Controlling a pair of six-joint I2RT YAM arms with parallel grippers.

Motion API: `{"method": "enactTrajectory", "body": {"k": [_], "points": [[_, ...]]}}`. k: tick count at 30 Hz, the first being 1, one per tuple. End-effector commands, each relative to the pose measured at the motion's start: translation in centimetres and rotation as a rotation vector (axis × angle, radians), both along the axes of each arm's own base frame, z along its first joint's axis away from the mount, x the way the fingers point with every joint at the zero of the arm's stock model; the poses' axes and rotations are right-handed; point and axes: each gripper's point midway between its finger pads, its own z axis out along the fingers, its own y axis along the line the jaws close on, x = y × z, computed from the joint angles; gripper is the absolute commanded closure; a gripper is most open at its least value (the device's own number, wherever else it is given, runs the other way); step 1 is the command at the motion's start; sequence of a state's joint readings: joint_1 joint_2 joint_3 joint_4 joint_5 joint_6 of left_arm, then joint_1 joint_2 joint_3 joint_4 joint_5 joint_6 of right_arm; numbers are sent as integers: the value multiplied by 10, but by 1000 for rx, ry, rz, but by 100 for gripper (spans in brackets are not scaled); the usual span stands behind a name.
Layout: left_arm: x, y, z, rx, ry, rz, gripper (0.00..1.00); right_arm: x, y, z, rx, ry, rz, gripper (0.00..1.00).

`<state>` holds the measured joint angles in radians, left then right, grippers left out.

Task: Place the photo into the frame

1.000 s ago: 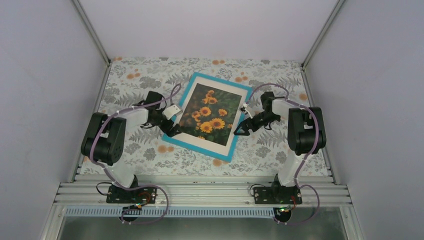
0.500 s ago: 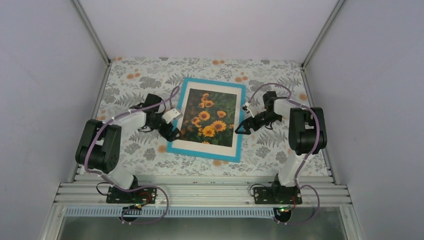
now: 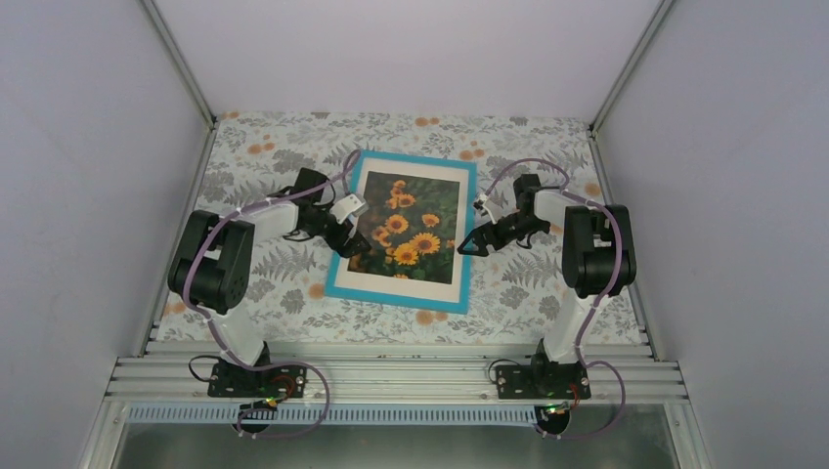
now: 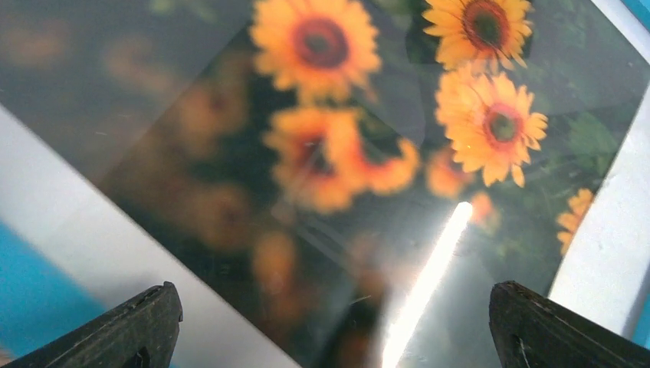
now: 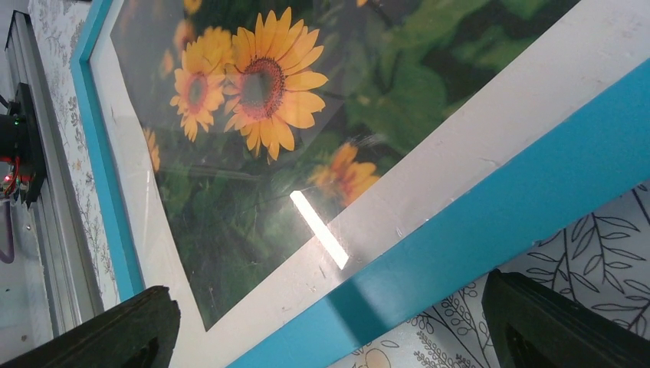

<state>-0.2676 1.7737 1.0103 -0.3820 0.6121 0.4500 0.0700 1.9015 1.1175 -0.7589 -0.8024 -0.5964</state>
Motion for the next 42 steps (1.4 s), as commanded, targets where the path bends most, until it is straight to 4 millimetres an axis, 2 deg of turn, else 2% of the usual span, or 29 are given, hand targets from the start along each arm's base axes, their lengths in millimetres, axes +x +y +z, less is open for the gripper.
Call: {"method": "enactTrajectory", "body": {"k": [1,6,8,10,15,18,22,25,32,37,42], "points": [[-25,-8,-2,-20,28,-63,0,-9,-16,-40,-116,74,-20,1],[-49,-10,1,-31,56,-96,0,-12,-16,-42,-116,79,-14,1],[-49,-6,4,-32,46,-71,0,-13,-17,-43,-120,79,-13,1],[-37,4,13,-46,24,-8,0,-14,-18,-43,-125,75,-12,1],[13,39,30,-46,-50,180,0,-13,-18,-42,-130,70,-16,1],[27,45,19,-5,-42,206,0,-12,-19,-42,-135,72,-19,1],[30,40,-1,0,19,172,0,-10,-20,-43,-141,70,-22,1],[22,33,-8,-12,55,123,0,-11,-21,-46,-150,73,-20,1],[-26,11,-10,-36,93,-15,1,-19,-24,-49,-165,79,-5,1],[-48,10,-6,-31,93,-36,1,-30,-23,-50,-155,98,5,1],[-55,18,-11,6,86,-18,1,-45,-19,-51,-132,126,14,1]]}}
